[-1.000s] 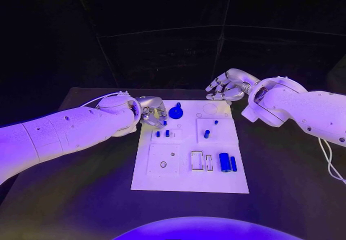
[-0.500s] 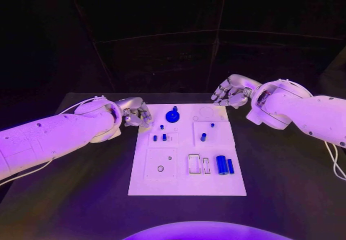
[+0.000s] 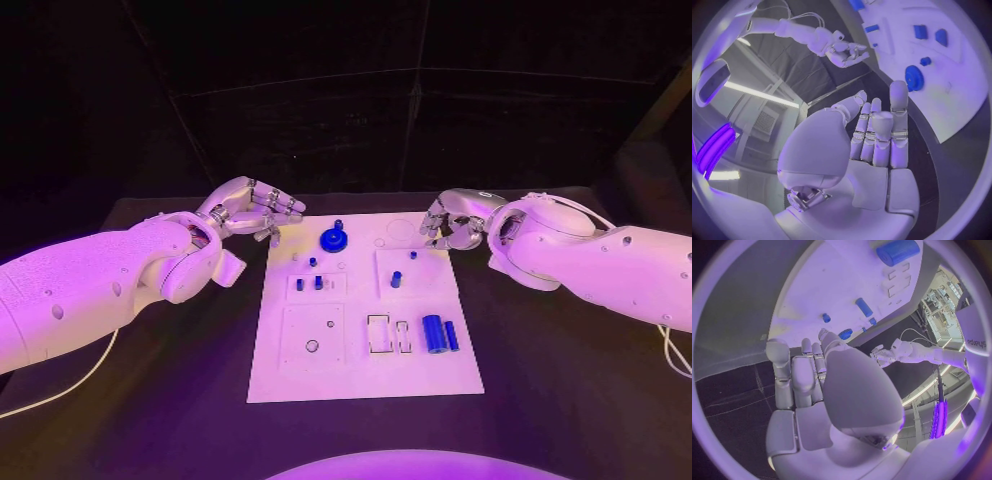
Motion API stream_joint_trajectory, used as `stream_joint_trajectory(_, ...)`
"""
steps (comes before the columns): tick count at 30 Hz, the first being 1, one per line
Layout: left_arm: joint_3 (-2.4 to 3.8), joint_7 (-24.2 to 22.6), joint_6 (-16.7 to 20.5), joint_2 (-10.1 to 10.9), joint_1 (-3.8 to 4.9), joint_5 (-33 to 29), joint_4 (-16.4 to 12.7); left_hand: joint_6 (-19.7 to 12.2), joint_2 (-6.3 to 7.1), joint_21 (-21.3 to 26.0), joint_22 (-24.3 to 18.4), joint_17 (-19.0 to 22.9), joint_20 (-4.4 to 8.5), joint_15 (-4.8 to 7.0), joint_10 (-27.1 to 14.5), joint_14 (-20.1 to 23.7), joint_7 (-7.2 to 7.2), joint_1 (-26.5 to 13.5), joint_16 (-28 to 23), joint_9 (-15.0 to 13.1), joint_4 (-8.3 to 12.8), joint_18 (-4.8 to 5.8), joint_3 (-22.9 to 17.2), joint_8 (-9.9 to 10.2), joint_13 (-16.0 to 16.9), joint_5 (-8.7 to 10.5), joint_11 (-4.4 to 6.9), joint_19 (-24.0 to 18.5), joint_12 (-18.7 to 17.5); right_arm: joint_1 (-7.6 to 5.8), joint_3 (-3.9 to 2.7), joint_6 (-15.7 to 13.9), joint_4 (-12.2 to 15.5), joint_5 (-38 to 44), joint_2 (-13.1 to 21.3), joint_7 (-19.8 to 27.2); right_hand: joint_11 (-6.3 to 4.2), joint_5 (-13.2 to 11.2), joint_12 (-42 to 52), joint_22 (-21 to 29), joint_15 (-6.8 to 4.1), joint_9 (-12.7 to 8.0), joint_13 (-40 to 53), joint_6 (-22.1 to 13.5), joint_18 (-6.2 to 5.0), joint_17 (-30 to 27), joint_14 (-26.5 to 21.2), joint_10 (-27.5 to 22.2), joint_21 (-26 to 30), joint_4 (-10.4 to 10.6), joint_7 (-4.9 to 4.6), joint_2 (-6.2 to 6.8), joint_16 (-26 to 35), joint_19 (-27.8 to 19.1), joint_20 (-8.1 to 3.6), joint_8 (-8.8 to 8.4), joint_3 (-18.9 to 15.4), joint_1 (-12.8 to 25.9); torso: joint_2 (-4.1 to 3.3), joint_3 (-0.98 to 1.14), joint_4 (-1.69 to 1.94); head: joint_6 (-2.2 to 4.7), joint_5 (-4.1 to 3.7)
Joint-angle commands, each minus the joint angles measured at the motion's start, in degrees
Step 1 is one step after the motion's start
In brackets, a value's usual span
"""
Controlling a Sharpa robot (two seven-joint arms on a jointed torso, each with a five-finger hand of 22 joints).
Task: Assemble the parts on the task board
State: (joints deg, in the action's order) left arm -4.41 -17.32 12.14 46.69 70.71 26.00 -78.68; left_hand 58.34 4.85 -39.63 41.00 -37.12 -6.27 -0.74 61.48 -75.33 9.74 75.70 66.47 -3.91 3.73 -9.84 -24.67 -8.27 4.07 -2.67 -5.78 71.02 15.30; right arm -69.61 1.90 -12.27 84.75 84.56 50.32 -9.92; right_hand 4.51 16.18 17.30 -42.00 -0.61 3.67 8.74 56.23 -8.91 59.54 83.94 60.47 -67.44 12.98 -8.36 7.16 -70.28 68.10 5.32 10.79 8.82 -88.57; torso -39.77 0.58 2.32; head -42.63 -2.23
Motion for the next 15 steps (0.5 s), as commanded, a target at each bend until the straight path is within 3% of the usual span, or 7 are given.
stream_joint_trajectory(1,0.01,-9.34,-0.01,0.54,-0.2,-16.71,-1.4,-0.25,-0.09,1.18,-0.66,4.09,-0.24,-0.2,-0.42,2.26,0.26,-0.77,-2.36,0.08,-0.62,-0.55,0.22,0.19,-0.09,-0.27,-0.17,-1.1,-0.09,0.65,-0.03,0.61,0.75,6.73,-0.16,-2.16,0.15,-0.35,-0.3,-0.32,0.38,0.08,-0.31,0.29,0.43,0.24,0.9,0.3,-0.31,-0.02,-0.16,0.44,-0.46,0.16,0.5,-0.33,0.32,0.19,0.03,0.02,-0.03,-0.14,0.06)
stream_joint_trajectory(10,-0.01,-12.37,-0.37,1.45,-0.58,-23.32,-3.33,-0.04,-0.41,2.18,-1.24,6.95,-0.38,-0.24,-0.25,3.98,0.23,-0.84,-4.0,-0.01,-0.78,-0.62,0.48,-0.01,0.01,-0.28,-0.12,-1.88,0.4,1.95,-0.03,0.77,1.28,9.29,-1.27,-2.35,0.27,-0.4,-0.87,-1.86,0.46,0.08,-1.3,0.69,0.68,1.14,1.16,0.54,-1.17,-0.32,-0.34,0.63,-1.21,0.94,0.61,-0.96,1.03,-0.06,-0.01,-0.03,0.1,-0.12,0.05)
stream_joint_trajectory(15,-0.01,-11.89,-0.95,1.41,-0.65,-24.6,-3.47,-0.77,-0.15,3.02,-1.76,9.23,-0.66,-0.65,-0.96,5.32,0.78,-2.38,-5.25,0.1,-1.82,-0.53,1.77,0.23,-0.04,-0.25,-0.57,-2.39,0.46,2.2,-0.04,0.5,0.97,9.35,-2.21,-2.14,0.49,-0.84,-1.57,-3.22,0.6,0.06,-2.6,0.79,0.88,0.91,1.16,0.88,-2.07,-1.4,-0.67,0.3,-1.34,1.51,0.72,-2.02,3.57,-1.55,-0.03,0.01,0.0,-0.23,0.47)
